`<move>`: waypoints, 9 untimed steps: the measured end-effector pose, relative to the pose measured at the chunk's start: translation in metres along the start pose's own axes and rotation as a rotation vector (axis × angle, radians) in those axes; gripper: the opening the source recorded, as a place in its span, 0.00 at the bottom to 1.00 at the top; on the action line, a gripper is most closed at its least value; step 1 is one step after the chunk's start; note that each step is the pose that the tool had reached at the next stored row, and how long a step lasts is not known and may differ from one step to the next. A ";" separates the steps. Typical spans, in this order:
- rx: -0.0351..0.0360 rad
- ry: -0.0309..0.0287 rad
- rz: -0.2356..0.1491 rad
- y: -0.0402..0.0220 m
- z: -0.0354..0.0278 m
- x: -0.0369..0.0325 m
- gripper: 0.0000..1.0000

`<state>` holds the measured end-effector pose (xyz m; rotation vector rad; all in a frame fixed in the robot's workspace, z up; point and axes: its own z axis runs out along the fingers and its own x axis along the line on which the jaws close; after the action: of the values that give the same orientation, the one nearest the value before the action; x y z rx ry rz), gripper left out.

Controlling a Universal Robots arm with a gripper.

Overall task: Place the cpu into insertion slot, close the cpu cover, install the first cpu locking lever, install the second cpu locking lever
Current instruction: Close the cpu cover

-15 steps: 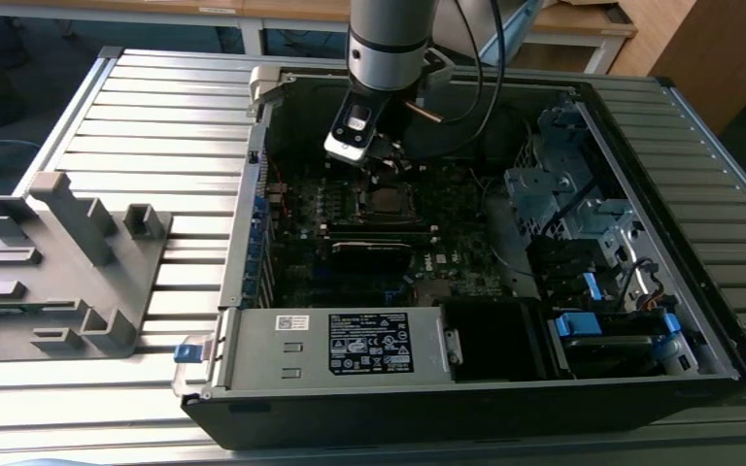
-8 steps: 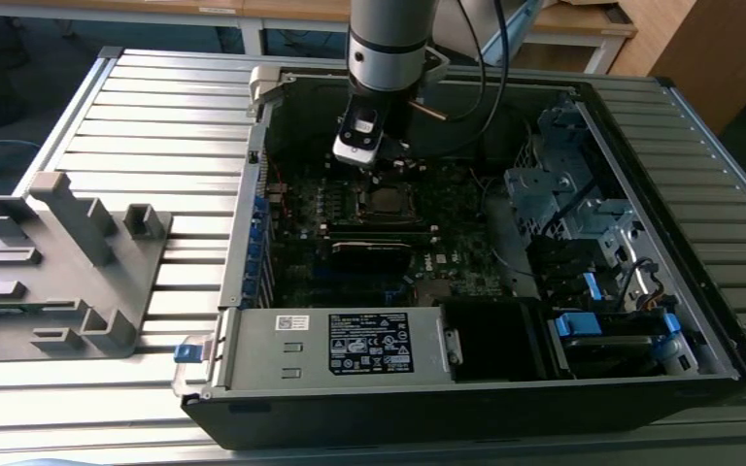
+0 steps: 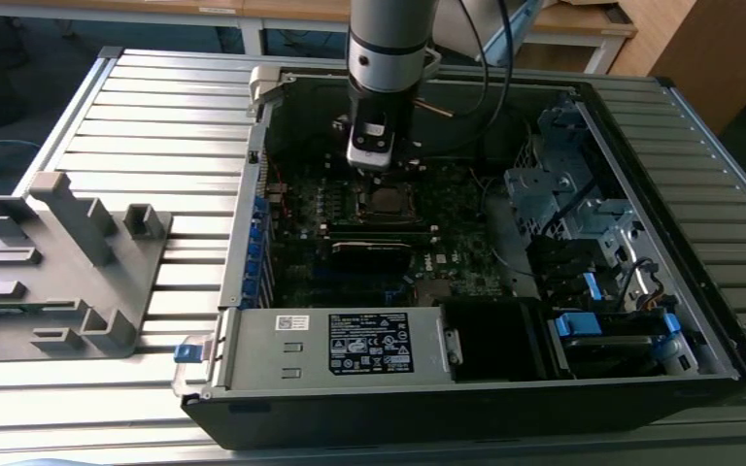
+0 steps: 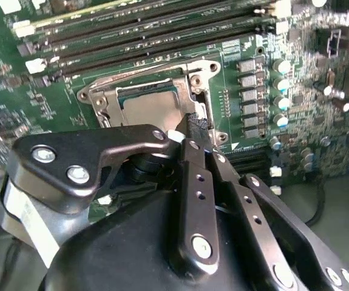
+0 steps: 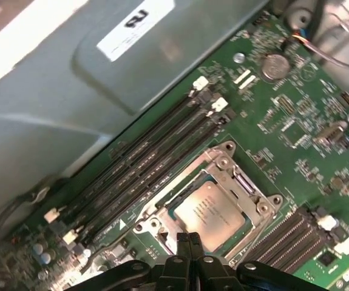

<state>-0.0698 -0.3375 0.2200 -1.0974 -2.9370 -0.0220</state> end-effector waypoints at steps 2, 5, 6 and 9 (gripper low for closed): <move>0.0004 0.0004 -0.036 0.0000 0.0003 0.0000 0.10; 0.0010 0.0010 -0.090 0.0000 0.0007 0.0000 0.10; 0.0012 0.0012 -0.109 0.0000 0.0009 0.0000 0.10; 0.0017 0.0017 -0.158 0.0000 0.0010 0.0000 0.10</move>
<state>-0.0698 -0.3375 0.2190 -0.8616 -3.0135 -0.0211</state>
